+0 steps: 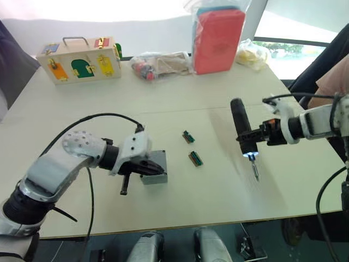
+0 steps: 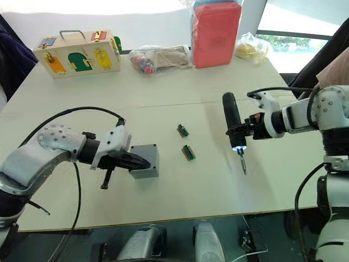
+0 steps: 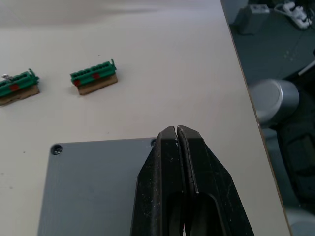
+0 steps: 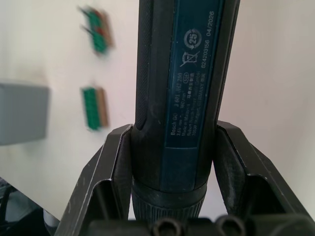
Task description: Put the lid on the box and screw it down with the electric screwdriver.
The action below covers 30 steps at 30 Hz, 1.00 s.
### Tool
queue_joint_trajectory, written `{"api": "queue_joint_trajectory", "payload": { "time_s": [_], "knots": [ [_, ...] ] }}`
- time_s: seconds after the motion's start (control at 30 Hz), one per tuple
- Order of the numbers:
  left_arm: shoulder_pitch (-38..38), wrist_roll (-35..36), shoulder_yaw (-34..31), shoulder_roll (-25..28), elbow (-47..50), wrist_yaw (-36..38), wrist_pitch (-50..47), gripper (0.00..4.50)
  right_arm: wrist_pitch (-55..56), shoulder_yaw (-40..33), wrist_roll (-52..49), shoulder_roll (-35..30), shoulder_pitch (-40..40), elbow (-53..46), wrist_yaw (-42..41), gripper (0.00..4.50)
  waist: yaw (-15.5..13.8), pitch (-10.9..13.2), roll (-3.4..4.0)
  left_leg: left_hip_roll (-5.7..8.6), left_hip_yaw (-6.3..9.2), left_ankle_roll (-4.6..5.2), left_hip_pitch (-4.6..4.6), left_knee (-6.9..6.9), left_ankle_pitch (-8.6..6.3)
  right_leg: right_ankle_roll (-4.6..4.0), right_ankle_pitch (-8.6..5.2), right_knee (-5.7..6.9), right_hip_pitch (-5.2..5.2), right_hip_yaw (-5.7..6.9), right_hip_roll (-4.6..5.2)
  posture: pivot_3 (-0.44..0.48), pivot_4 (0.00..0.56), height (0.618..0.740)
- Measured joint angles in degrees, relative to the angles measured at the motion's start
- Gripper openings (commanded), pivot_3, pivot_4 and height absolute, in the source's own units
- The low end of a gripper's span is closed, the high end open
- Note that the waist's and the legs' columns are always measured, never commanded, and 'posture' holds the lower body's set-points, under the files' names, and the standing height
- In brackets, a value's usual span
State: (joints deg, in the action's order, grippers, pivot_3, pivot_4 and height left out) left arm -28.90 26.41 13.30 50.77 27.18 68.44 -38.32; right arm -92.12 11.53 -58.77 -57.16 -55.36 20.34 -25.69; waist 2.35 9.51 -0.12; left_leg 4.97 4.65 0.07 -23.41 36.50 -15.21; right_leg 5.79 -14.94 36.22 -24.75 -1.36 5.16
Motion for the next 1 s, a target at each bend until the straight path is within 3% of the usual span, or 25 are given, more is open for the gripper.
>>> {"api": "queue_joint_trajectory", "payload": {
  "time_s": [0.17,0.2,0.23,0.37,0.57,0.63,0.77,0.87,1.0],
  "knots": [
    [0.81,0.01,0.07,-1.55,0.0,-1.15,0.14,0.0,-0.01,4.47,3.48,1.7,-1.47,4.57,-1.06,1.85,-0.18,0.4,0.06,0.01,0.03,0.06,-0.05,0.56,-0.04,0.18,0.11,0.14,0.15,0.01,-0.07,0.0,0.15,0.74],
    [1.68,0.13,-0.1,-1.57,-0.03,-1.52,-0.01,0.0,0.01,4.85,5.28,2.2,-2.17,5.29,-1.51,2.85,-0.22,0.4,0.06,0.01,0.03,0.09,-0.05,0.6,-0.05,0.2,0.12,0.15,0.15,0.03,-0.08,0.0,0.15,0.74],
    [2.47,0.59,-0.51,-1.87,-0.07,-2.05,-0.48,0.0,0.09,5.33,7.29,2.52,-2.81,6.08,-2.24,2.95,-0.34,0.41,0.05,0.02,0.03,0.11,-0.05,0.61,-0.06,0.22,0.13,0.15,0.15,0.04,-0.09,0.0,0.15,0.74],
    [3.85,3.28,-3.63,-2.79,-0.17,-3.65,-2.41,0.0,1.35,7.13,12.57,2.61,-3.71,7.07,-5.75,4.42,-1.3,0.42,0.04,0.02,0.04,0.11,-0.05,0.62,-0.07,0.22,0.13,0.15,0.15,0.06,-0.11,0.0,0.15,0.74],
    [4.65,8.19,-11.8,-3.33,-2.82,-6.45,-5.56,0.0,7.31,9.33,19.63,2.78,-4.77,6.61,-12.55,4.47,-1.63,0.42,0.04,0.03,0.05,0.08,-0.05,0.67,-0.06,0.24,0.16,0.18,0.16,0.07,-0.13,0.0,0.15,0.74],
    [6.95,8.7,-14.73,0.16,-4.12,-5.91,-6.15,0.0,14.45,10.05,22.69,1.33,-4.81,3.71,-16.91,4.47,-1.45,0.43,0.07,0.03,0.03,0.08,-0.05,0.67,-0.06,0.24,0.16,0.25,0.09,0.08,-0.17,0.0,0.15,0.74],
    [10.67,7.16,-18.28,3.96,-10.09,-5.08,-4.58,0.0,32.15,4.7,24.0,-1.53,-1.94,-10.08,-29.35,4.47,-1.36,0.54,0.17,-0.04,0.07,0.06,-0.04,0.6,-0.06,0.25,0.15,0.34,0.02,0.12,-0.19,0.0,0.15,0.74],
    [10.66,3.84,-19.0,3.98,-15.91,-7.48,-2.05,0.0,41.44,1.01,23.47,0.42,6.48,-25.06,-33.04,4.47,-1.67,0.46,0.0,-0.11,0.18,0.03,0.03,0.69,-0.06,0.25,0.16,0.36,0.18,0.23,-0.2,0.0,0.15,0.74],
    [11.1,0.19,-18.15,1.63,-19.62,-10.3,0.38,0.0,46.36,7.84,27.32,2.86,20.56,-42.24,-32.24,4.47,-2.35,0.47,-0.03,0.1,0.17,0.04,-0.01,0.84,-0.06,0.25,0.16,0.48,0.16,0.17,0.02,0.0,0.15,0.74]
  ]
}}
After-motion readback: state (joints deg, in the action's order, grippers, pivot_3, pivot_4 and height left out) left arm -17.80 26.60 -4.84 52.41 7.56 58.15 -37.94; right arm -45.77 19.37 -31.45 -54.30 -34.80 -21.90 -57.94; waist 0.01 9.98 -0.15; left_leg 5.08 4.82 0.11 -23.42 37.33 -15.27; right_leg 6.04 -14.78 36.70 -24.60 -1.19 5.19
